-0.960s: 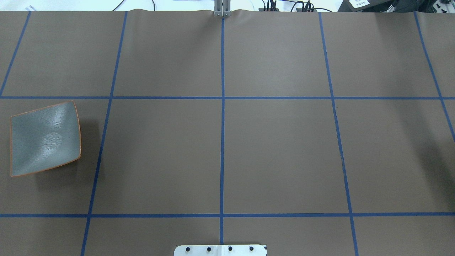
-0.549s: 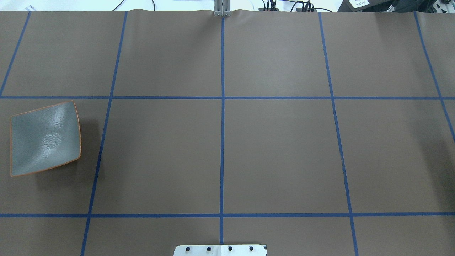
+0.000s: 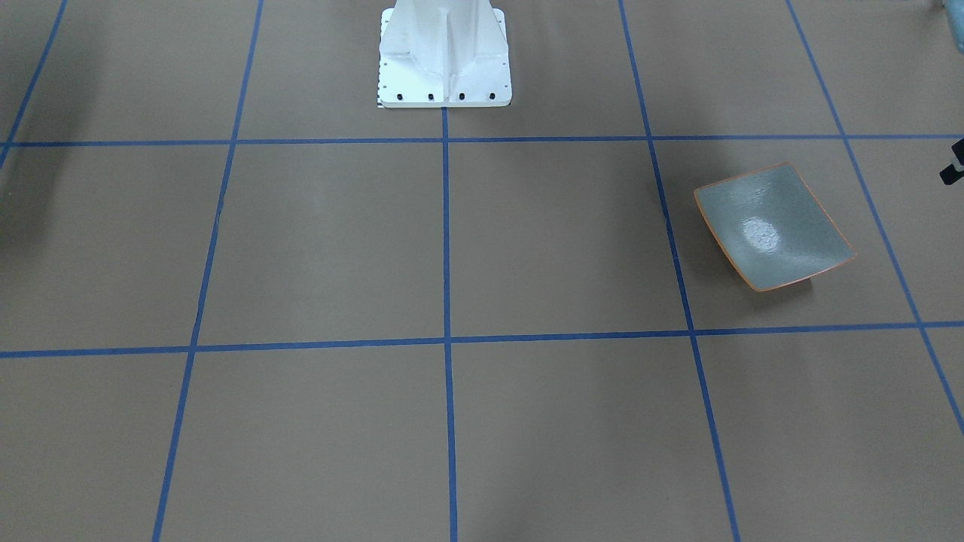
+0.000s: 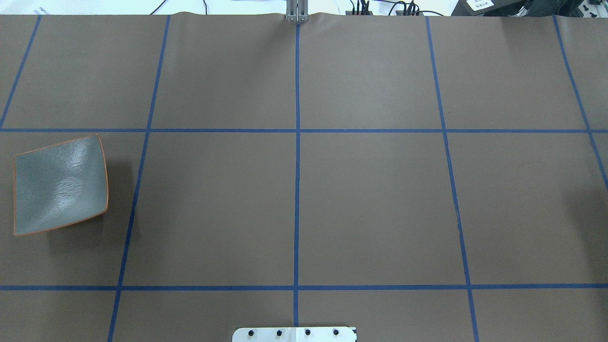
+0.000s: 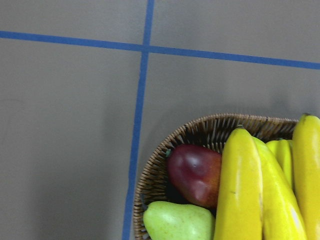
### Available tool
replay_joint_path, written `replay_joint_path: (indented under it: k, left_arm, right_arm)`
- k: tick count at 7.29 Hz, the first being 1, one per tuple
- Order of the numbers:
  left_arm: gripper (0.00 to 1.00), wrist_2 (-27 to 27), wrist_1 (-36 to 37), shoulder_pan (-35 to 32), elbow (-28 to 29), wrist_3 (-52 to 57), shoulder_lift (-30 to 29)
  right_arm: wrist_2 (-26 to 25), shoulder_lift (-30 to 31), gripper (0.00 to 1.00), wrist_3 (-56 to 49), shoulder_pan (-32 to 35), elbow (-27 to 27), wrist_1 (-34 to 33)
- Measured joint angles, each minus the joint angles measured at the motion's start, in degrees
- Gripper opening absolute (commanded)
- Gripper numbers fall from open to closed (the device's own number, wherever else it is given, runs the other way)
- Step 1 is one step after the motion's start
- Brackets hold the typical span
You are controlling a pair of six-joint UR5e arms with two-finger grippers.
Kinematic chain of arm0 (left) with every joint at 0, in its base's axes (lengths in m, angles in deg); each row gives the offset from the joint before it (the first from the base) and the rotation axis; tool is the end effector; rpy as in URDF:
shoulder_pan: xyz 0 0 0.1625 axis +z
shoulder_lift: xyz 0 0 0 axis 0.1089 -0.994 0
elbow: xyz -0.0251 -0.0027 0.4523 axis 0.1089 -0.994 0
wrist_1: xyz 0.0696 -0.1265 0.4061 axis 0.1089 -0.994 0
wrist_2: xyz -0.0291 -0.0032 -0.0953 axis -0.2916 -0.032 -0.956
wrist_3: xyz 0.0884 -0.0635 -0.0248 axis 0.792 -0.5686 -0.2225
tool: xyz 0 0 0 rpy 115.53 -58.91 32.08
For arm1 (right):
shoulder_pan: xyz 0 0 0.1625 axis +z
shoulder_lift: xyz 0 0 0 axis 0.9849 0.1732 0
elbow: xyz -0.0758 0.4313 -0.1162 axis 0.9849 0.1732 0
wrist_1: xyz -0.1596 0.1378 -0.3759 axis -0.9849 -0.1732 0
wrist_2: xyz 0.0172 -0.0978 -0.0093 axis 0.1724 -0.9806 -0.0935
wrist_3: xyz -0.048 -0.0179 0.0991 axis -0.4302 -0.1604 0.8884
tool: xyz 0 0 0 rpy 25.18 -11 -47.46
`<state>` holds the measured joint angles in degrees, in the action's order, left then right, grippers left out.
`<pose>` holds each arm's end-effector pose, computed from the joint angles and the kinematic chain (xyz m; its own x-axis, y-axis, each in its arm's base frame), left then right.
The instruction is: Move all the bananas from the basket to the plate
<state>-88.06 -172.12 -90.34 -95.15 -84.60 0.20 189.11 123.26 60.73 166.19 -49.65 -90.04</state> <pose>-0.0006 -0.4907 0.5734 0.6612 0.0451 -0.7488 0.0367 0.9951 0.0924 0.0423 -0.3825 0.7127 0.8023 -0.0444 0.5953 -0.0330 0.9924 0.1186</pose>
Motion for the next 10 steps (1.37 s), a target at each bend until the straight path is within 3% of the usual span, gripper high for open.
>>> replay_joint_path:
  k: [4, 10]
  left_arm:
    - [1.0, 0.1, -1.8, 0.1, 0.0, -1.4, 0.4]
    - [1.0, 0.0, -1.9, 0.1, 0.0, -1.6, 0.5]
  right_arm:
    - [-7.4, -6.0, 0.85, 1.2, -4.6, 1.4, -12.2]
    - [-10.7, -6.8, 0.75, 0.7, -9.4, 5.4, -13.3]
